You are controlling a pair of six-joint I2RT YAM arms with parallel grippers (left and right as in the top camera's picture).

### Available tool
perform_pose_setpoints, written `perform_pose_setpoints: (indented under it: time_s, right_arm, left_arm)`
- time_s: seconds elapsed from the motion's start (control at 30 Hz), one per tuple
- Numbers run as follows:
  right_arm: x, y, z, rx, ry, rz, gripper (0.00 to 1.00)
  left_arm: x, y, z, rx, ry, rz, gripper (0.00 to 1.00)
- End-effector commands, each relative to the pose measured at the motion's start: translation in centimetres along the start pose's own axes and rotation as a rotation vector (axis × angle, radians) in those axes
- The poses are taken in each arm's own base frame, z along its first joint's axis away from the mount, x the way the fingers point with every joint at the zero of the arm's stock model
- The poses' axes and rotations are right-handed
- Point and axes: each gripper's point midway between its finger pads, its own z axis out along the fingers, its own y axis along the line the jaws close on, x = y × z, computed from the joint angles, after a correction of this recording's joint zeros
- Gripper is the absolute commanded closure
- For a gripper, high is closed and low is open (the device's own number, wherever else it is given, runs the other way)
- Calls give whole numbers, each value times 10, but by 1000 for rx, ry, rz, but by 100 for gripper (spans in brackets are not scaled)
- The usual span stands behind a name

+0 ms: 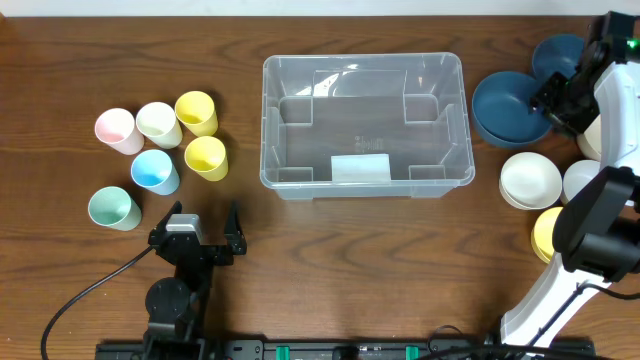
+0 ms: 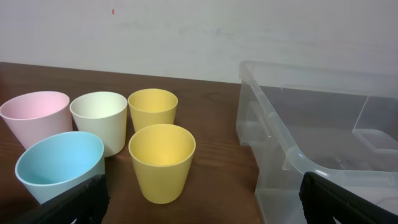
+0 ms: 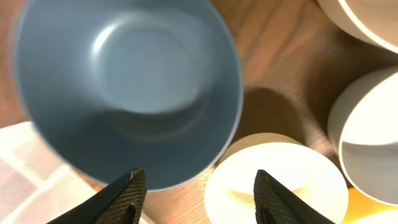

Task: Pack container
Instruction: 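Grasp the rim of the dark teal bowl with the right gripper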

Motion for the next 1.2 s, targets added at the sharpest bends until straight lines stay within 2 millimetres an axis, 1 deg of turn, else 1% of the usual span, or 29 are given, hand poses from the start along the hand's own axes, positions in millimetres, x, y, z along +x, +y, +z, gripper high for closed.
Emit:
perform_pose_setpoints:
  time_s: [0.0, 0.27, 0.4, 0.57, 0.63, 0.7, 0.77, 0.9, 1.1, 1.17]
  right_arm:
    - [6, -13, 10, 57, 3, 32, 43]
    - [14, -20, 53, 53, -7, 43, 45]
    - [15, -19, 65, 39, -18, 42, 51]
    - [7, -14, 65, 15, -50, 36, 66]
    - [5, -10, 65, -6, -55, 24, 69]
    - [2, -6, 65, -23, -67, 21, 75]
    - [-2, -1, 64, -50, -77, 13, 85]
    - [-4, 5, 64, -77, -86, 7, 99]
    - [-9, 9, 63, -100, -101, 5, 99]
    - [-10, 16, 62, -132, -104, -15, 99]
  left_arm:
    - [17, 5, 1, -21, 48, 15, 2]
    - [17, 5, 1, -21, 48, 15, 2]
    - [17, 5, 1, -21, 48, 15, 2]
    - [17, 5, 1, -21, 48, 15, 2]
    - [17, 5, 1, -21, 48, 15, 2]
    - [17, 5, 1, -21, 48, 15, 2]
    - [17, 5, 1, -21, 48, 15, 2]
    - [17, 5, 1, -21, 48, 15, 2]
    - [17, 5, 1, -21, 48, 15, 2]
    - [17, 5, 1, -21, 48, 15, 2]
